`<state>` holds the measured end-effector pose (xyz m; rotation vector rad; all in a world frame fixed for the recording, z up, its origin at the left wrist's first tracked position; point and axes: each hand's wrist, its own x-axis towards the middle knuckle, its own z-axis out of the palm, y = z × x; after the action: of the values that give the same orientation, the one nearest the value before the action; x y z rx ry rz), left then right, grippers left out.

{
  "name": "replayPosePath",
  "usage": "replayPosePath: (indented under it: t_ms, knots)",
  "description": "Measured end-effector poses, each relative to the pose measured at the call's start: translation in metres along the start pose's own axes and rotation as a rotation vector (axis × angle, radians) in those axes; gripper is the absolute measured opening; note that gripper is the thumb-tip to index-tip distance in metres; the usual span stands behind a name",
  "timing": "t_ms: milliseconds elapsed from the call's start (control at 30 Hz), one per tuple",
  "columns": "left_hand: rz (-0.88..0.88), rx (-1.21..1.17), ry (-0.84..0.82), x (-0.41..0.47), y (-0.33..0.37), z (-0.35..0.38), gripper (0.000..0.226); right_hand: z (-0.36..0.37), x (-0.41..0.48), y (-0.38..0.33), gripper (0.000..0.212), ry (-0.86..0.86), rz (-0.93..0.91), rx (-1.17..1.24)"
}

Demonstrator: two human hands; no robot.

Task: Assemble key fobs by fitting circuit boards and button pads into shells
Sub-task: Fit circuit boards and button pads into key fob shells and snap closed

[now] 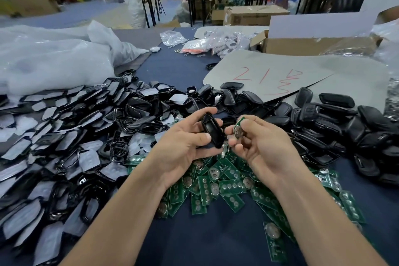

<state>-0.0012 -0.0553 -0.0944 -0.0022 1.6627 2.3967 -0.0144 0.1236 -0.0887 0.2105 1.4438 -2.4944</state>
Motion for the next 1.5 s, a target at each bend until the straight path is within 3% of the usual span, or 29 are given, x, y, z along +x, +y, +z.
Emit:
replayPosePath:
  t_ms: [200,533,633,967,1133,1333,1500]
  knots:
    - [0.021,0.118,0.058,-0.001,-0.007,0.009,0.043,-0.004,0.002,0.005,0.016,0.170,-0.292,-0.408]
    - [0.142,0.214,0.092,-0.001,-0.013,0.014,0.048,-0.004,0.003,0.009,0.032,0.208,-0.390,-0.459]
    - [0.160,0.231,0.112,-0.002,-0.014,0.016,0.049,-0.006,0.002,0.009,0.020,0.203,-0.426,-0.551]
    - [0.217,0.275,0.168,-0.002,-0.014,0.016,0.047,-0.004,0.002,0.007,0.018,0.155,-0.363,-0.298]
    - [0.230,0.274,0.233,-0.002,-0.013,0.013,0.049,-0.002,0.003,0.008,0.030,0.060,-0.342,-0.340]
    - [0.228,0.249,0.252,-0.002,-0.010,0.013,0.049,-0.001,0.001,0.009,0.019,0.082,-0.325,-0.315]
    - [0.230,0.256,0.232,-0.002,-0.010,0.015,0.048,-0.002,0.000,0.006,0.022,0.092,-0.353,-0.372]
